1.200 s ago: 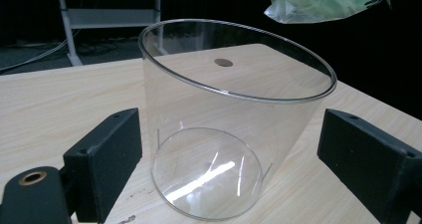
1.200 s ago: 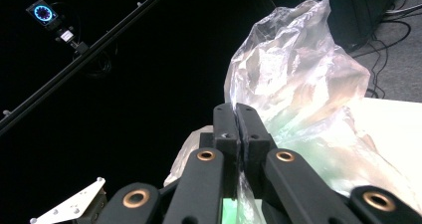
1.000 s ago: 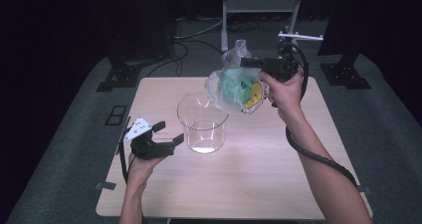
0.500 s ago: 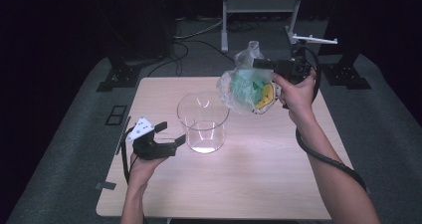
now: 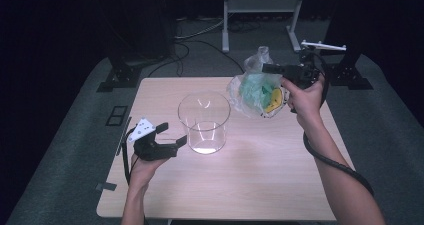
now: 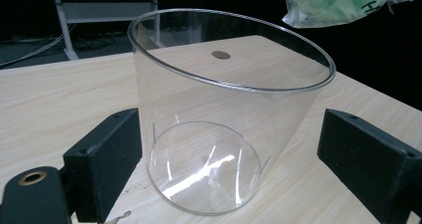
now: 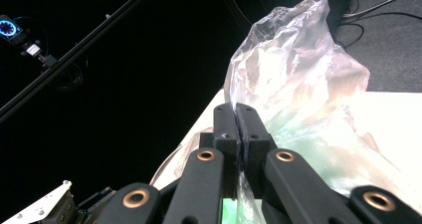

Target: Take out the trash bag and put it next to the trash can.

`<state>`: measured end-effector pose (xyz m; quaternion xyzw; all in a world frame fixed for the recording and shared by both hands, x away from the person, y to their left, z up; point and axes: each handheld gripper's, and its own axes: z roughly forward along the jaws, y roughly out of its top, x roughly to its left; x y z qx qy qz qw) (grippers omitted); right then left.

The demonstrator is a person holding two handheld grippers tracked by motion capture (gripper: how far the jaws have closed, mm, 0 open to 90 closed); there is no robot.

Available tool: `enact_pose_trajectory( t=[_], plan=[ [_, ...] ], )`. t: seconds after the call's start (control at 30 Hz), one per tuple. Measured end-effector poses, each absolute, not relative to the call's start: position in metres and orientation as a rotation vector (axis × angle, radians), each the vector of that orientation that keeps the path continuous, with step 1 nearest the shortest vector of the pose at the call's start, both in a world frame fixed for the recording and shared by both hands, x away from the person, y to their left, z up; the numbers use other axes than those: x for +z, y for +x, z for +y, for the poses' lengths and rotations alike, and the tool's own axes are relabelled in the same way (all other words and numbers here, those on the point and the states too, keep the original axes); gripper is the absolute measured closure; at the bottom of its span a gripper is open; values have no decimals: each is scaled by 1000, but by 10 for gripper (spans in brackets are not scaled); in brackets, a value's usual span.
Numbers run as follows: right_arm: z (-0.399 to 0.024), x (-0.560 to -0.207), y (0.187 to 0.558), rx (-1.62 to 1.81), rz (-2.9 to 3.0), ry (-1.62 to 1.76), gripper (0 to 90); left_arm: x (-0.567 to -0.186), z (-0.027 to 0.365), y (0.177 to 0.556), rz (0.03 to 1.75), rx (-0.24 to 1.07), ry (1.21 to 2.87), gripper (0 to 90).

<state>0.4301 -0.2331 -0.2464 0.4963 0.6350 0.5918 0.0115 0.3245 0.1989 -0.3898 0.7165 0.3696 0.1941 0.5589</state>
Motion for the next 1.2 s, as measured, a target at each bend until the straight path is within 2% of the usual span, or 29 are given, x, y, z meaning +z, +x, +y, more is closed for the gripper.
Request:
enact_pose_trajectory(
  t=[1.2],
  plan=[
    [-243, -298, 442, 1782, 1991, 1670, 893, -393, 197, 326, 866, 426, 1721, 94]
  ],
)
